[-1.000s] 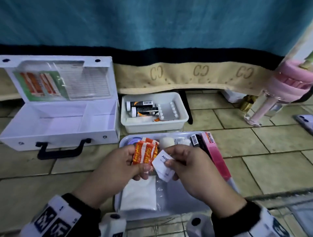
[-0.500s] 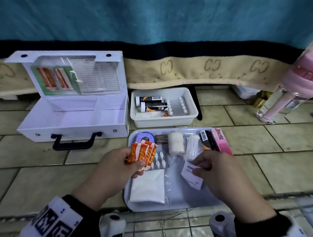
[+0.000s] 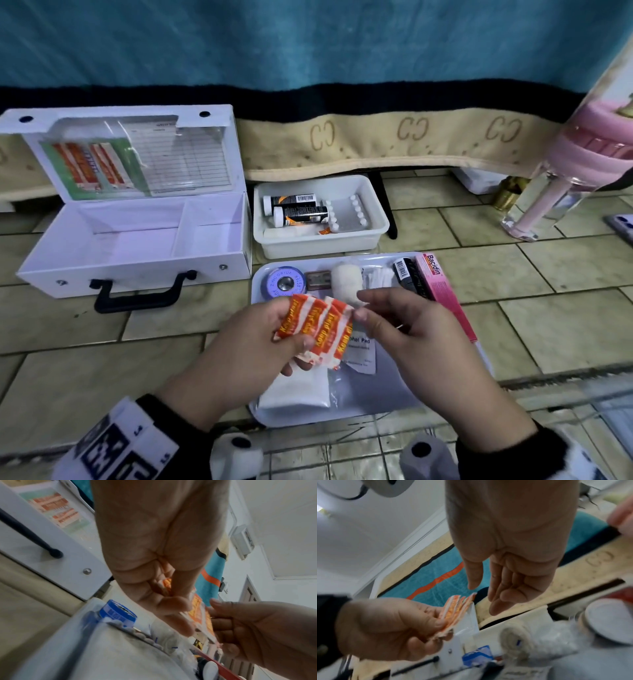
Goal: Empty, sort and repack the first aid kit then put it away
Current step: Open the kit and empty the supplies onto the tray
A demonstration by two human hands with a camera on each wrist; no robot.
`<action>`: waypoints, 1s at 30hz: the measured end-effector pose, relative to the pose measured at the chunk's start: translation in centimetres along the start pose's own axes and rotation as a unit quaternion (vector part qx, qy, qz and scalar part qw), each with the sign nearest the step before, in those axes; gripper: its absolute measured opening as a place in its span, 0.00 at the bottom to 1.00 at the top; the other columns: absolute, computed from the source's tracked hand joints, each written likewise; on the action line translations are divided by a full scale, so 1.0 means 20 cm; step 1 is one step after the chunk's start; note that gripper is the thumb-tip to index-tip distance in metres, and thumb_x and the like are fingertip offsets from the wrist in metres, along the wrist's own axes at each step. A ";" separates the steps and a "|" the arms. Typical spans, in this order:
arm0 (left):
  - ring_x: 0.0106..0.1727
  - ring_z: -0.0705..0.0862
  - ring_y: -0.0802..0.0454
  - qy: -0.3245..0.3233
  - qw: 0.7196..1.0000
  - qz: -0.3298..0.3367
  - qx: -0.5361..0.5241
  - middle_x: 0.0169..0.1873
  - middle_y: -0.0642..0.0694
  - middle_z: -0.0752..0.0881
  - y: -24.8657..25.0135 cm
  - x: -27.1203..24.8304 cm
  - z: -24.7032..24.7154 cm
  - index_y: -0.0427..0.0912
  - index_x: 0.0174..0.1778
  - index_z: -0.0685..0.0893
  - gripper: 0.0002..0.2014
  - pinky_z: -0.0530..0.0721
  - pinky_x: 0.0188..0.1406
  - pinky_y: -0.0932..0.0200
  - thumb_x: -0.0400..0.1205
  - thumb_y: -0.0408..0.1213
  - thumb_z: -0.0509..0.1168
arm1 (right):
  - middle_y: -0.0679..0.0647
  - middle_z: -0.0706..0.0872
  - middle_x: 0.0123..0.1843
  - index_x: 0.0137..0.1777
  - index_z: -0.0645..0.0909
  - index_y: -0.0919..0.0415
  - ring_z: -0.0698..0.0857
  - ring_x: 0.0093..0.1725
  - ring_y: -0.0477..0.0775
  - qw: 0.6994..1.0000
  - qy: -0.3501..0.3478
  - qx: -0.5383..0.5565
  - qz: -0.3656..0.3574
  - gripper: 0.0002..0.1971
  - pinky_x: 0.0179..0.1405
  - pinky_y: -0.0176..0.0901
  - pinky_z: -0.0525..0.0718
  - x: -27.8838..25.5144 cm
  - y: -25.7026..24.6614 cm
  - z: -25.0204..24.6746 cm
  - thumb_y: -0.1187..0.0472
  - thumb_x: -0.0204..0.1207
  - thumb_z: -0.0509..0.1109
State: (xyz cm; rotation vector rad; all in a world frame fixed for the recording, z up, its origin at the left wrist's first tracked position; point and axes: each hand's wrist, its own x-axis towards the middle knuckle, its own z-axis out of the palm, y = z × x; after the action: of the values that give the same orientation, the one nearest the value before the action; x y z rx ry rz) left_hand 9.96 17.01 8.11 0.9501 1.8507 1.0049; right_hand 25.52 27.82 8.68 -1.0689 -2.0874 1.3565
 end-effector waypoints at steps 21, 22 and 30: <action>0.26 0.85 0.68 0.026 0.995 0.004 0.098 0.36 0.57 0.89 0.04 0.11 0.08 0.59 0.41 0.80 0.09 0.76 0.24 0.77 0.79 0.37 0.69 | 0.50 0.88 0.25 0.30 0.83 0.57 0.88 0.32 0.53 0.941 0.276 -0.059 0.186 0.07 0.41 0.53 0.85 -0.19 0.33 -0.13 0.60 0.66 0.78; 0.26 0.85 0.68 0.027 0.995 0.005 0.097 0.36 0.58 0.89 0.04 0.12 0.09 0.58 0.42 0.80 0.09 0.76 0.23 0.77 0.79 0.37 0.69 | 0.50 0.88 0.25 0.31 0.83 0.57 0.88 0.32 0.53 0.941 0.279 -0.050 0.186 0.07 0.40 0.52 0.85 -0.19 0.33 -0.11 0.60 0.67 0.78; 0.28 0.86 0.67 0.024 0.993 0.025 0.113 0.35 0.56 0.89 0.04 0.11 0.11 0.51 0.45 0.81 0.04 0.77 0.25 0.76 0.80 0.37 0.67 | 0.45 0.73 0.38 0.38 0.77 0.50 0.71 0.33 0.41 0.939 0.302 -0.163 -0.017 0.11 0.33 0.36 0.66 -0.21 0.26 -0.04 0.56 0.68 0.79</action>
State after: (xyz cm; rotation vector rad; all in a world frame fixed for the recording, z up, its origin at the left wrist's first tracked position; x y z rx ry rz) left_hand 11.21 19.82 7.49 1.1176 2.0211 0.8664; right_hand 30.56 26.08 4.58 -1.3613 -1.8640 0.5552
